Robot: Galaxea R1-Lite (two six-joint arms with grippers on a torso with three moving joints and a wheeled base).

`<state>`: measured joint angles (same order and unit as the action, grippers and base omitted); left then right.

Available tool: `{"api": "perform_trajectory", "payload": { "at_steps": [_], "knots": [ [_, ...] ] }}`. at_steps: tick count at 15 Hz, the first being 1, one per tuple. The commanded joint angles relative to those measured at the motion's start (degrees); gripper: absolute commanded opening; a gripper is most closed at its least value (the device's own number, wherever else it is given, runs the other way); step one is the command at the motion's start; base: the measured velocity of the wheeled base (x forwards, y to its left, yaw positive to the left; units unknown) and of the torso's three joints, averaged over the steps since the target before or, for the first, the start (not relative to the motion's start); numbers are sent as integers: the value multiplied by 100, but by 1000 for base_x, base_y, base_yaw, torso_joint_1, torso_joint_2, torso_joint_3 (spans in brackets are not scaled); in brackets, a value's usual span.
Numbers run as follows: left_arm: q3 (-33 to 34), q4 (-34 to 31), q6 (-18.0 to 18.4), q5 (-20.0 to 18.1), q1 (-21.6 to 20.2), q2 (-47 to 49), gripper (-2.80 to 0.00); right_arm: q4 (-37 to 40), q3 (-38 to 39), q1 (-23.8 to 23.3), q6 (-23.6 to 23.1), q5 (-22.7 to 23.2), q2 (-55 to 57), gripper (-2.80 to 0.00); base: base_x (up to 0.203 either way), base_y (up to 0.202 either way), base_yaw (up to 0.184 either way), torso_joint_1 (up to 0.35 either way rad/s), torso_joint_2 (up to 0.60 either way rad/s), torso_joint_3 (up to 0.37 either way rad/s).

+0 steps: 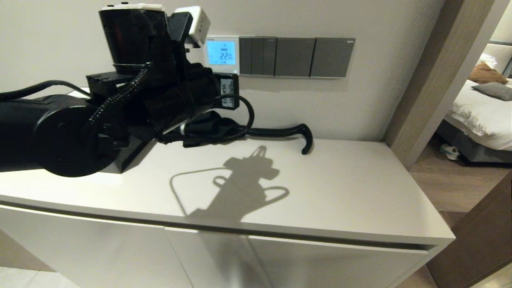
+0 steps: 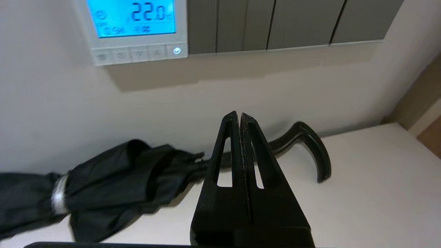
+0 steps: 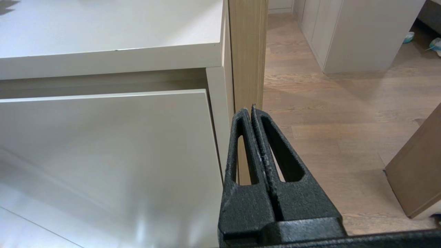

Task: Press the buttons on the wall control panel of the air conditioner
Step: Turn off the central air conditioner

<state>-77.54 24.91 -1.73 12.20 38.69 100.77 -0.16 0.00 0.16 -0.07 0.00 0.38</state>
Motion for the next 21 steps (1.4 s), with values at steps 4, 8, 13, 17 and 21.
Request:
{"api": "perform_trajectory", "payload": {
  "at_steps": [4,8,13,17,21],
  "knots": [
    [-493,141,-30,13,15,648,-280,-2,9,2,-1,0,-3,-280,0,0,0,0,0,0],
    [-866,154,-39,132,15,889,-280,-2,9,2,-1,0,-3,-280,0,0,0,0,0,0],
    [-1282,154,-43,133,-132,1173,-280,-2,9,2,-1,0,-3,-280,0,0,0,0,0,0],
    [-1578,136,-26,132,-277,1437,-280,-2,9,2,-1,0,-3,-280,0,0,0,0,0,0],
    [-1881,83,-12,133,-359,1625,-280,-2,9,2,-1,0,-3,-280,0,0,0,0,0,0]
  ]
}}
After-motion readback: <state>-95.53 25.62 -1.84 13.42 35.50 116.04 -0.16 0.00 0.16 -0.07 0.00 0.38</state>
